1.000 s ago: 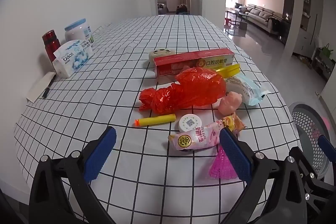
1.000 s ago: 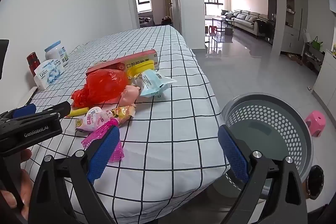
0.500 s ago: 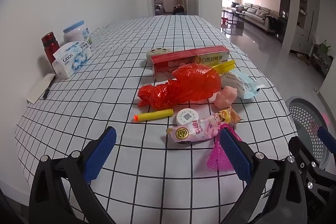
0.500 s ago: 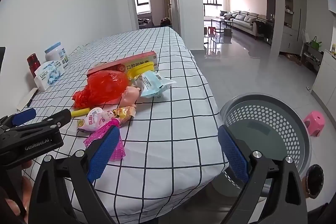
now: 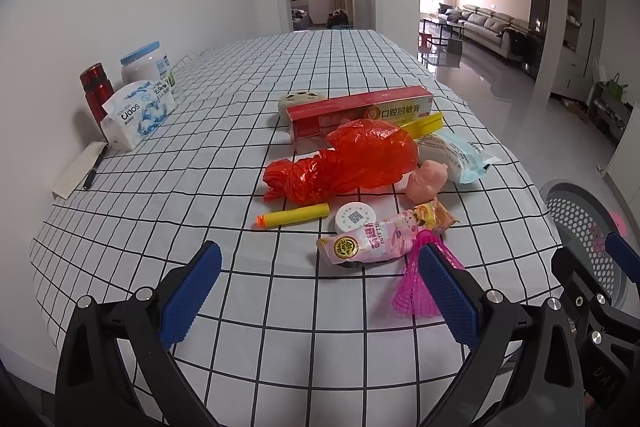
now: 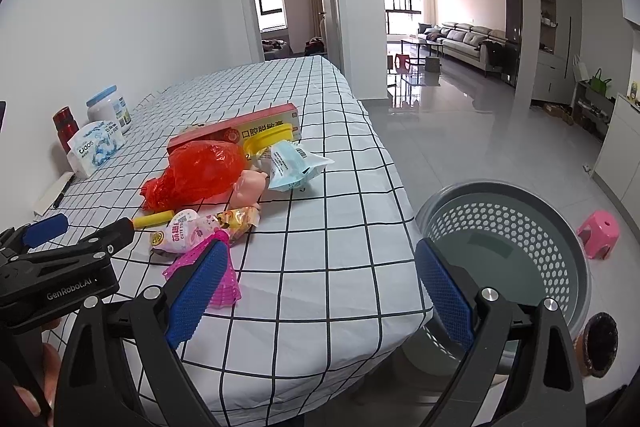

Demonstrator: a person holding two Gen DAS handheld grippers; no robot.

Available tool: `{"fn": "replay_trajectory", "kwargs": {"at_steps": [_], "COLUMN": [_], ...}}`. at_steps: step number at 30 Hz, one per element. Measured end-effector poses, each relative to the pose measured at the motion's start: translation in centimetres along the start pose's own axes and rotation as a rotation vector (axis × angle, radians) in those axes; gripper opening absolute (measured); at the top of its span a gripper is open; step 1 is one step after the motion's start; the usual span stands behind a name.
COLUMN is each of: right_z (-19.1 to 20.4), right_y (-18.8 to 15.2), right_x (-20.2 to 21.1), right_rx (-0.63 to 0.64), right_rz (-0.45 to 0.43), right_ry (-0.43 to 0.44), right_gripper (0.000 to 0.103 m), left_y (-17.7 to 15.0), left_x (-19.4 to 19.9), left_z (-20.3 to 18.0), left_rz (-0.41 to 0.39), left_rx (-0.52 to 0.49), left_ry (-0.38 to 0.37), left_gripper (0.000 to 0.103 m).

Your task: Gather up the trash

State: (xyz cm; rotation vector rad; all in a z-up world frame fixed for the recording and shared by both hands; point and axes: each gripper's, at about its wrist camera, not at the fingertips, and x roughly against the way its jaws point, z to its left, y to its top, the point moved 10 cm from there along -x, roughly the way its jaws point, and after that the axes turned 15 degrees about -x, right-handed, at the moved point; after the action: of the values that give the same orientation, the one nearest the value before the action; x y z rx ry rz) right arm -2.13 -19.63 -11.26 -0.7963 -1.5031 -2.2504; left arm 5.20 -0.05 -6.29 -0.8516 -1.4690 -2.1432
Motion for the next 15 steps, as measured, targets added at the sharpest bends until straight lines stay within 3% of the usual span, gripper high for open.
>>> {"fn": "replay_trajectory", "kwargs": {"at_steps": [15], "right_z": [-0.25], "right_y": [0.18], "right_x": [0.19], "right_rx": [-0.002], "right_rz": [-0.004], "right_ry": [-0.006], "right_gripper": [0.090], "left_y": [-0.08], "left_x": [0.36], "left_z": [-0.28], "left_rz": [-0.007], "left_rx": [-0.005], "left_ry": [0.002], "left_gripper": [0.097]}}
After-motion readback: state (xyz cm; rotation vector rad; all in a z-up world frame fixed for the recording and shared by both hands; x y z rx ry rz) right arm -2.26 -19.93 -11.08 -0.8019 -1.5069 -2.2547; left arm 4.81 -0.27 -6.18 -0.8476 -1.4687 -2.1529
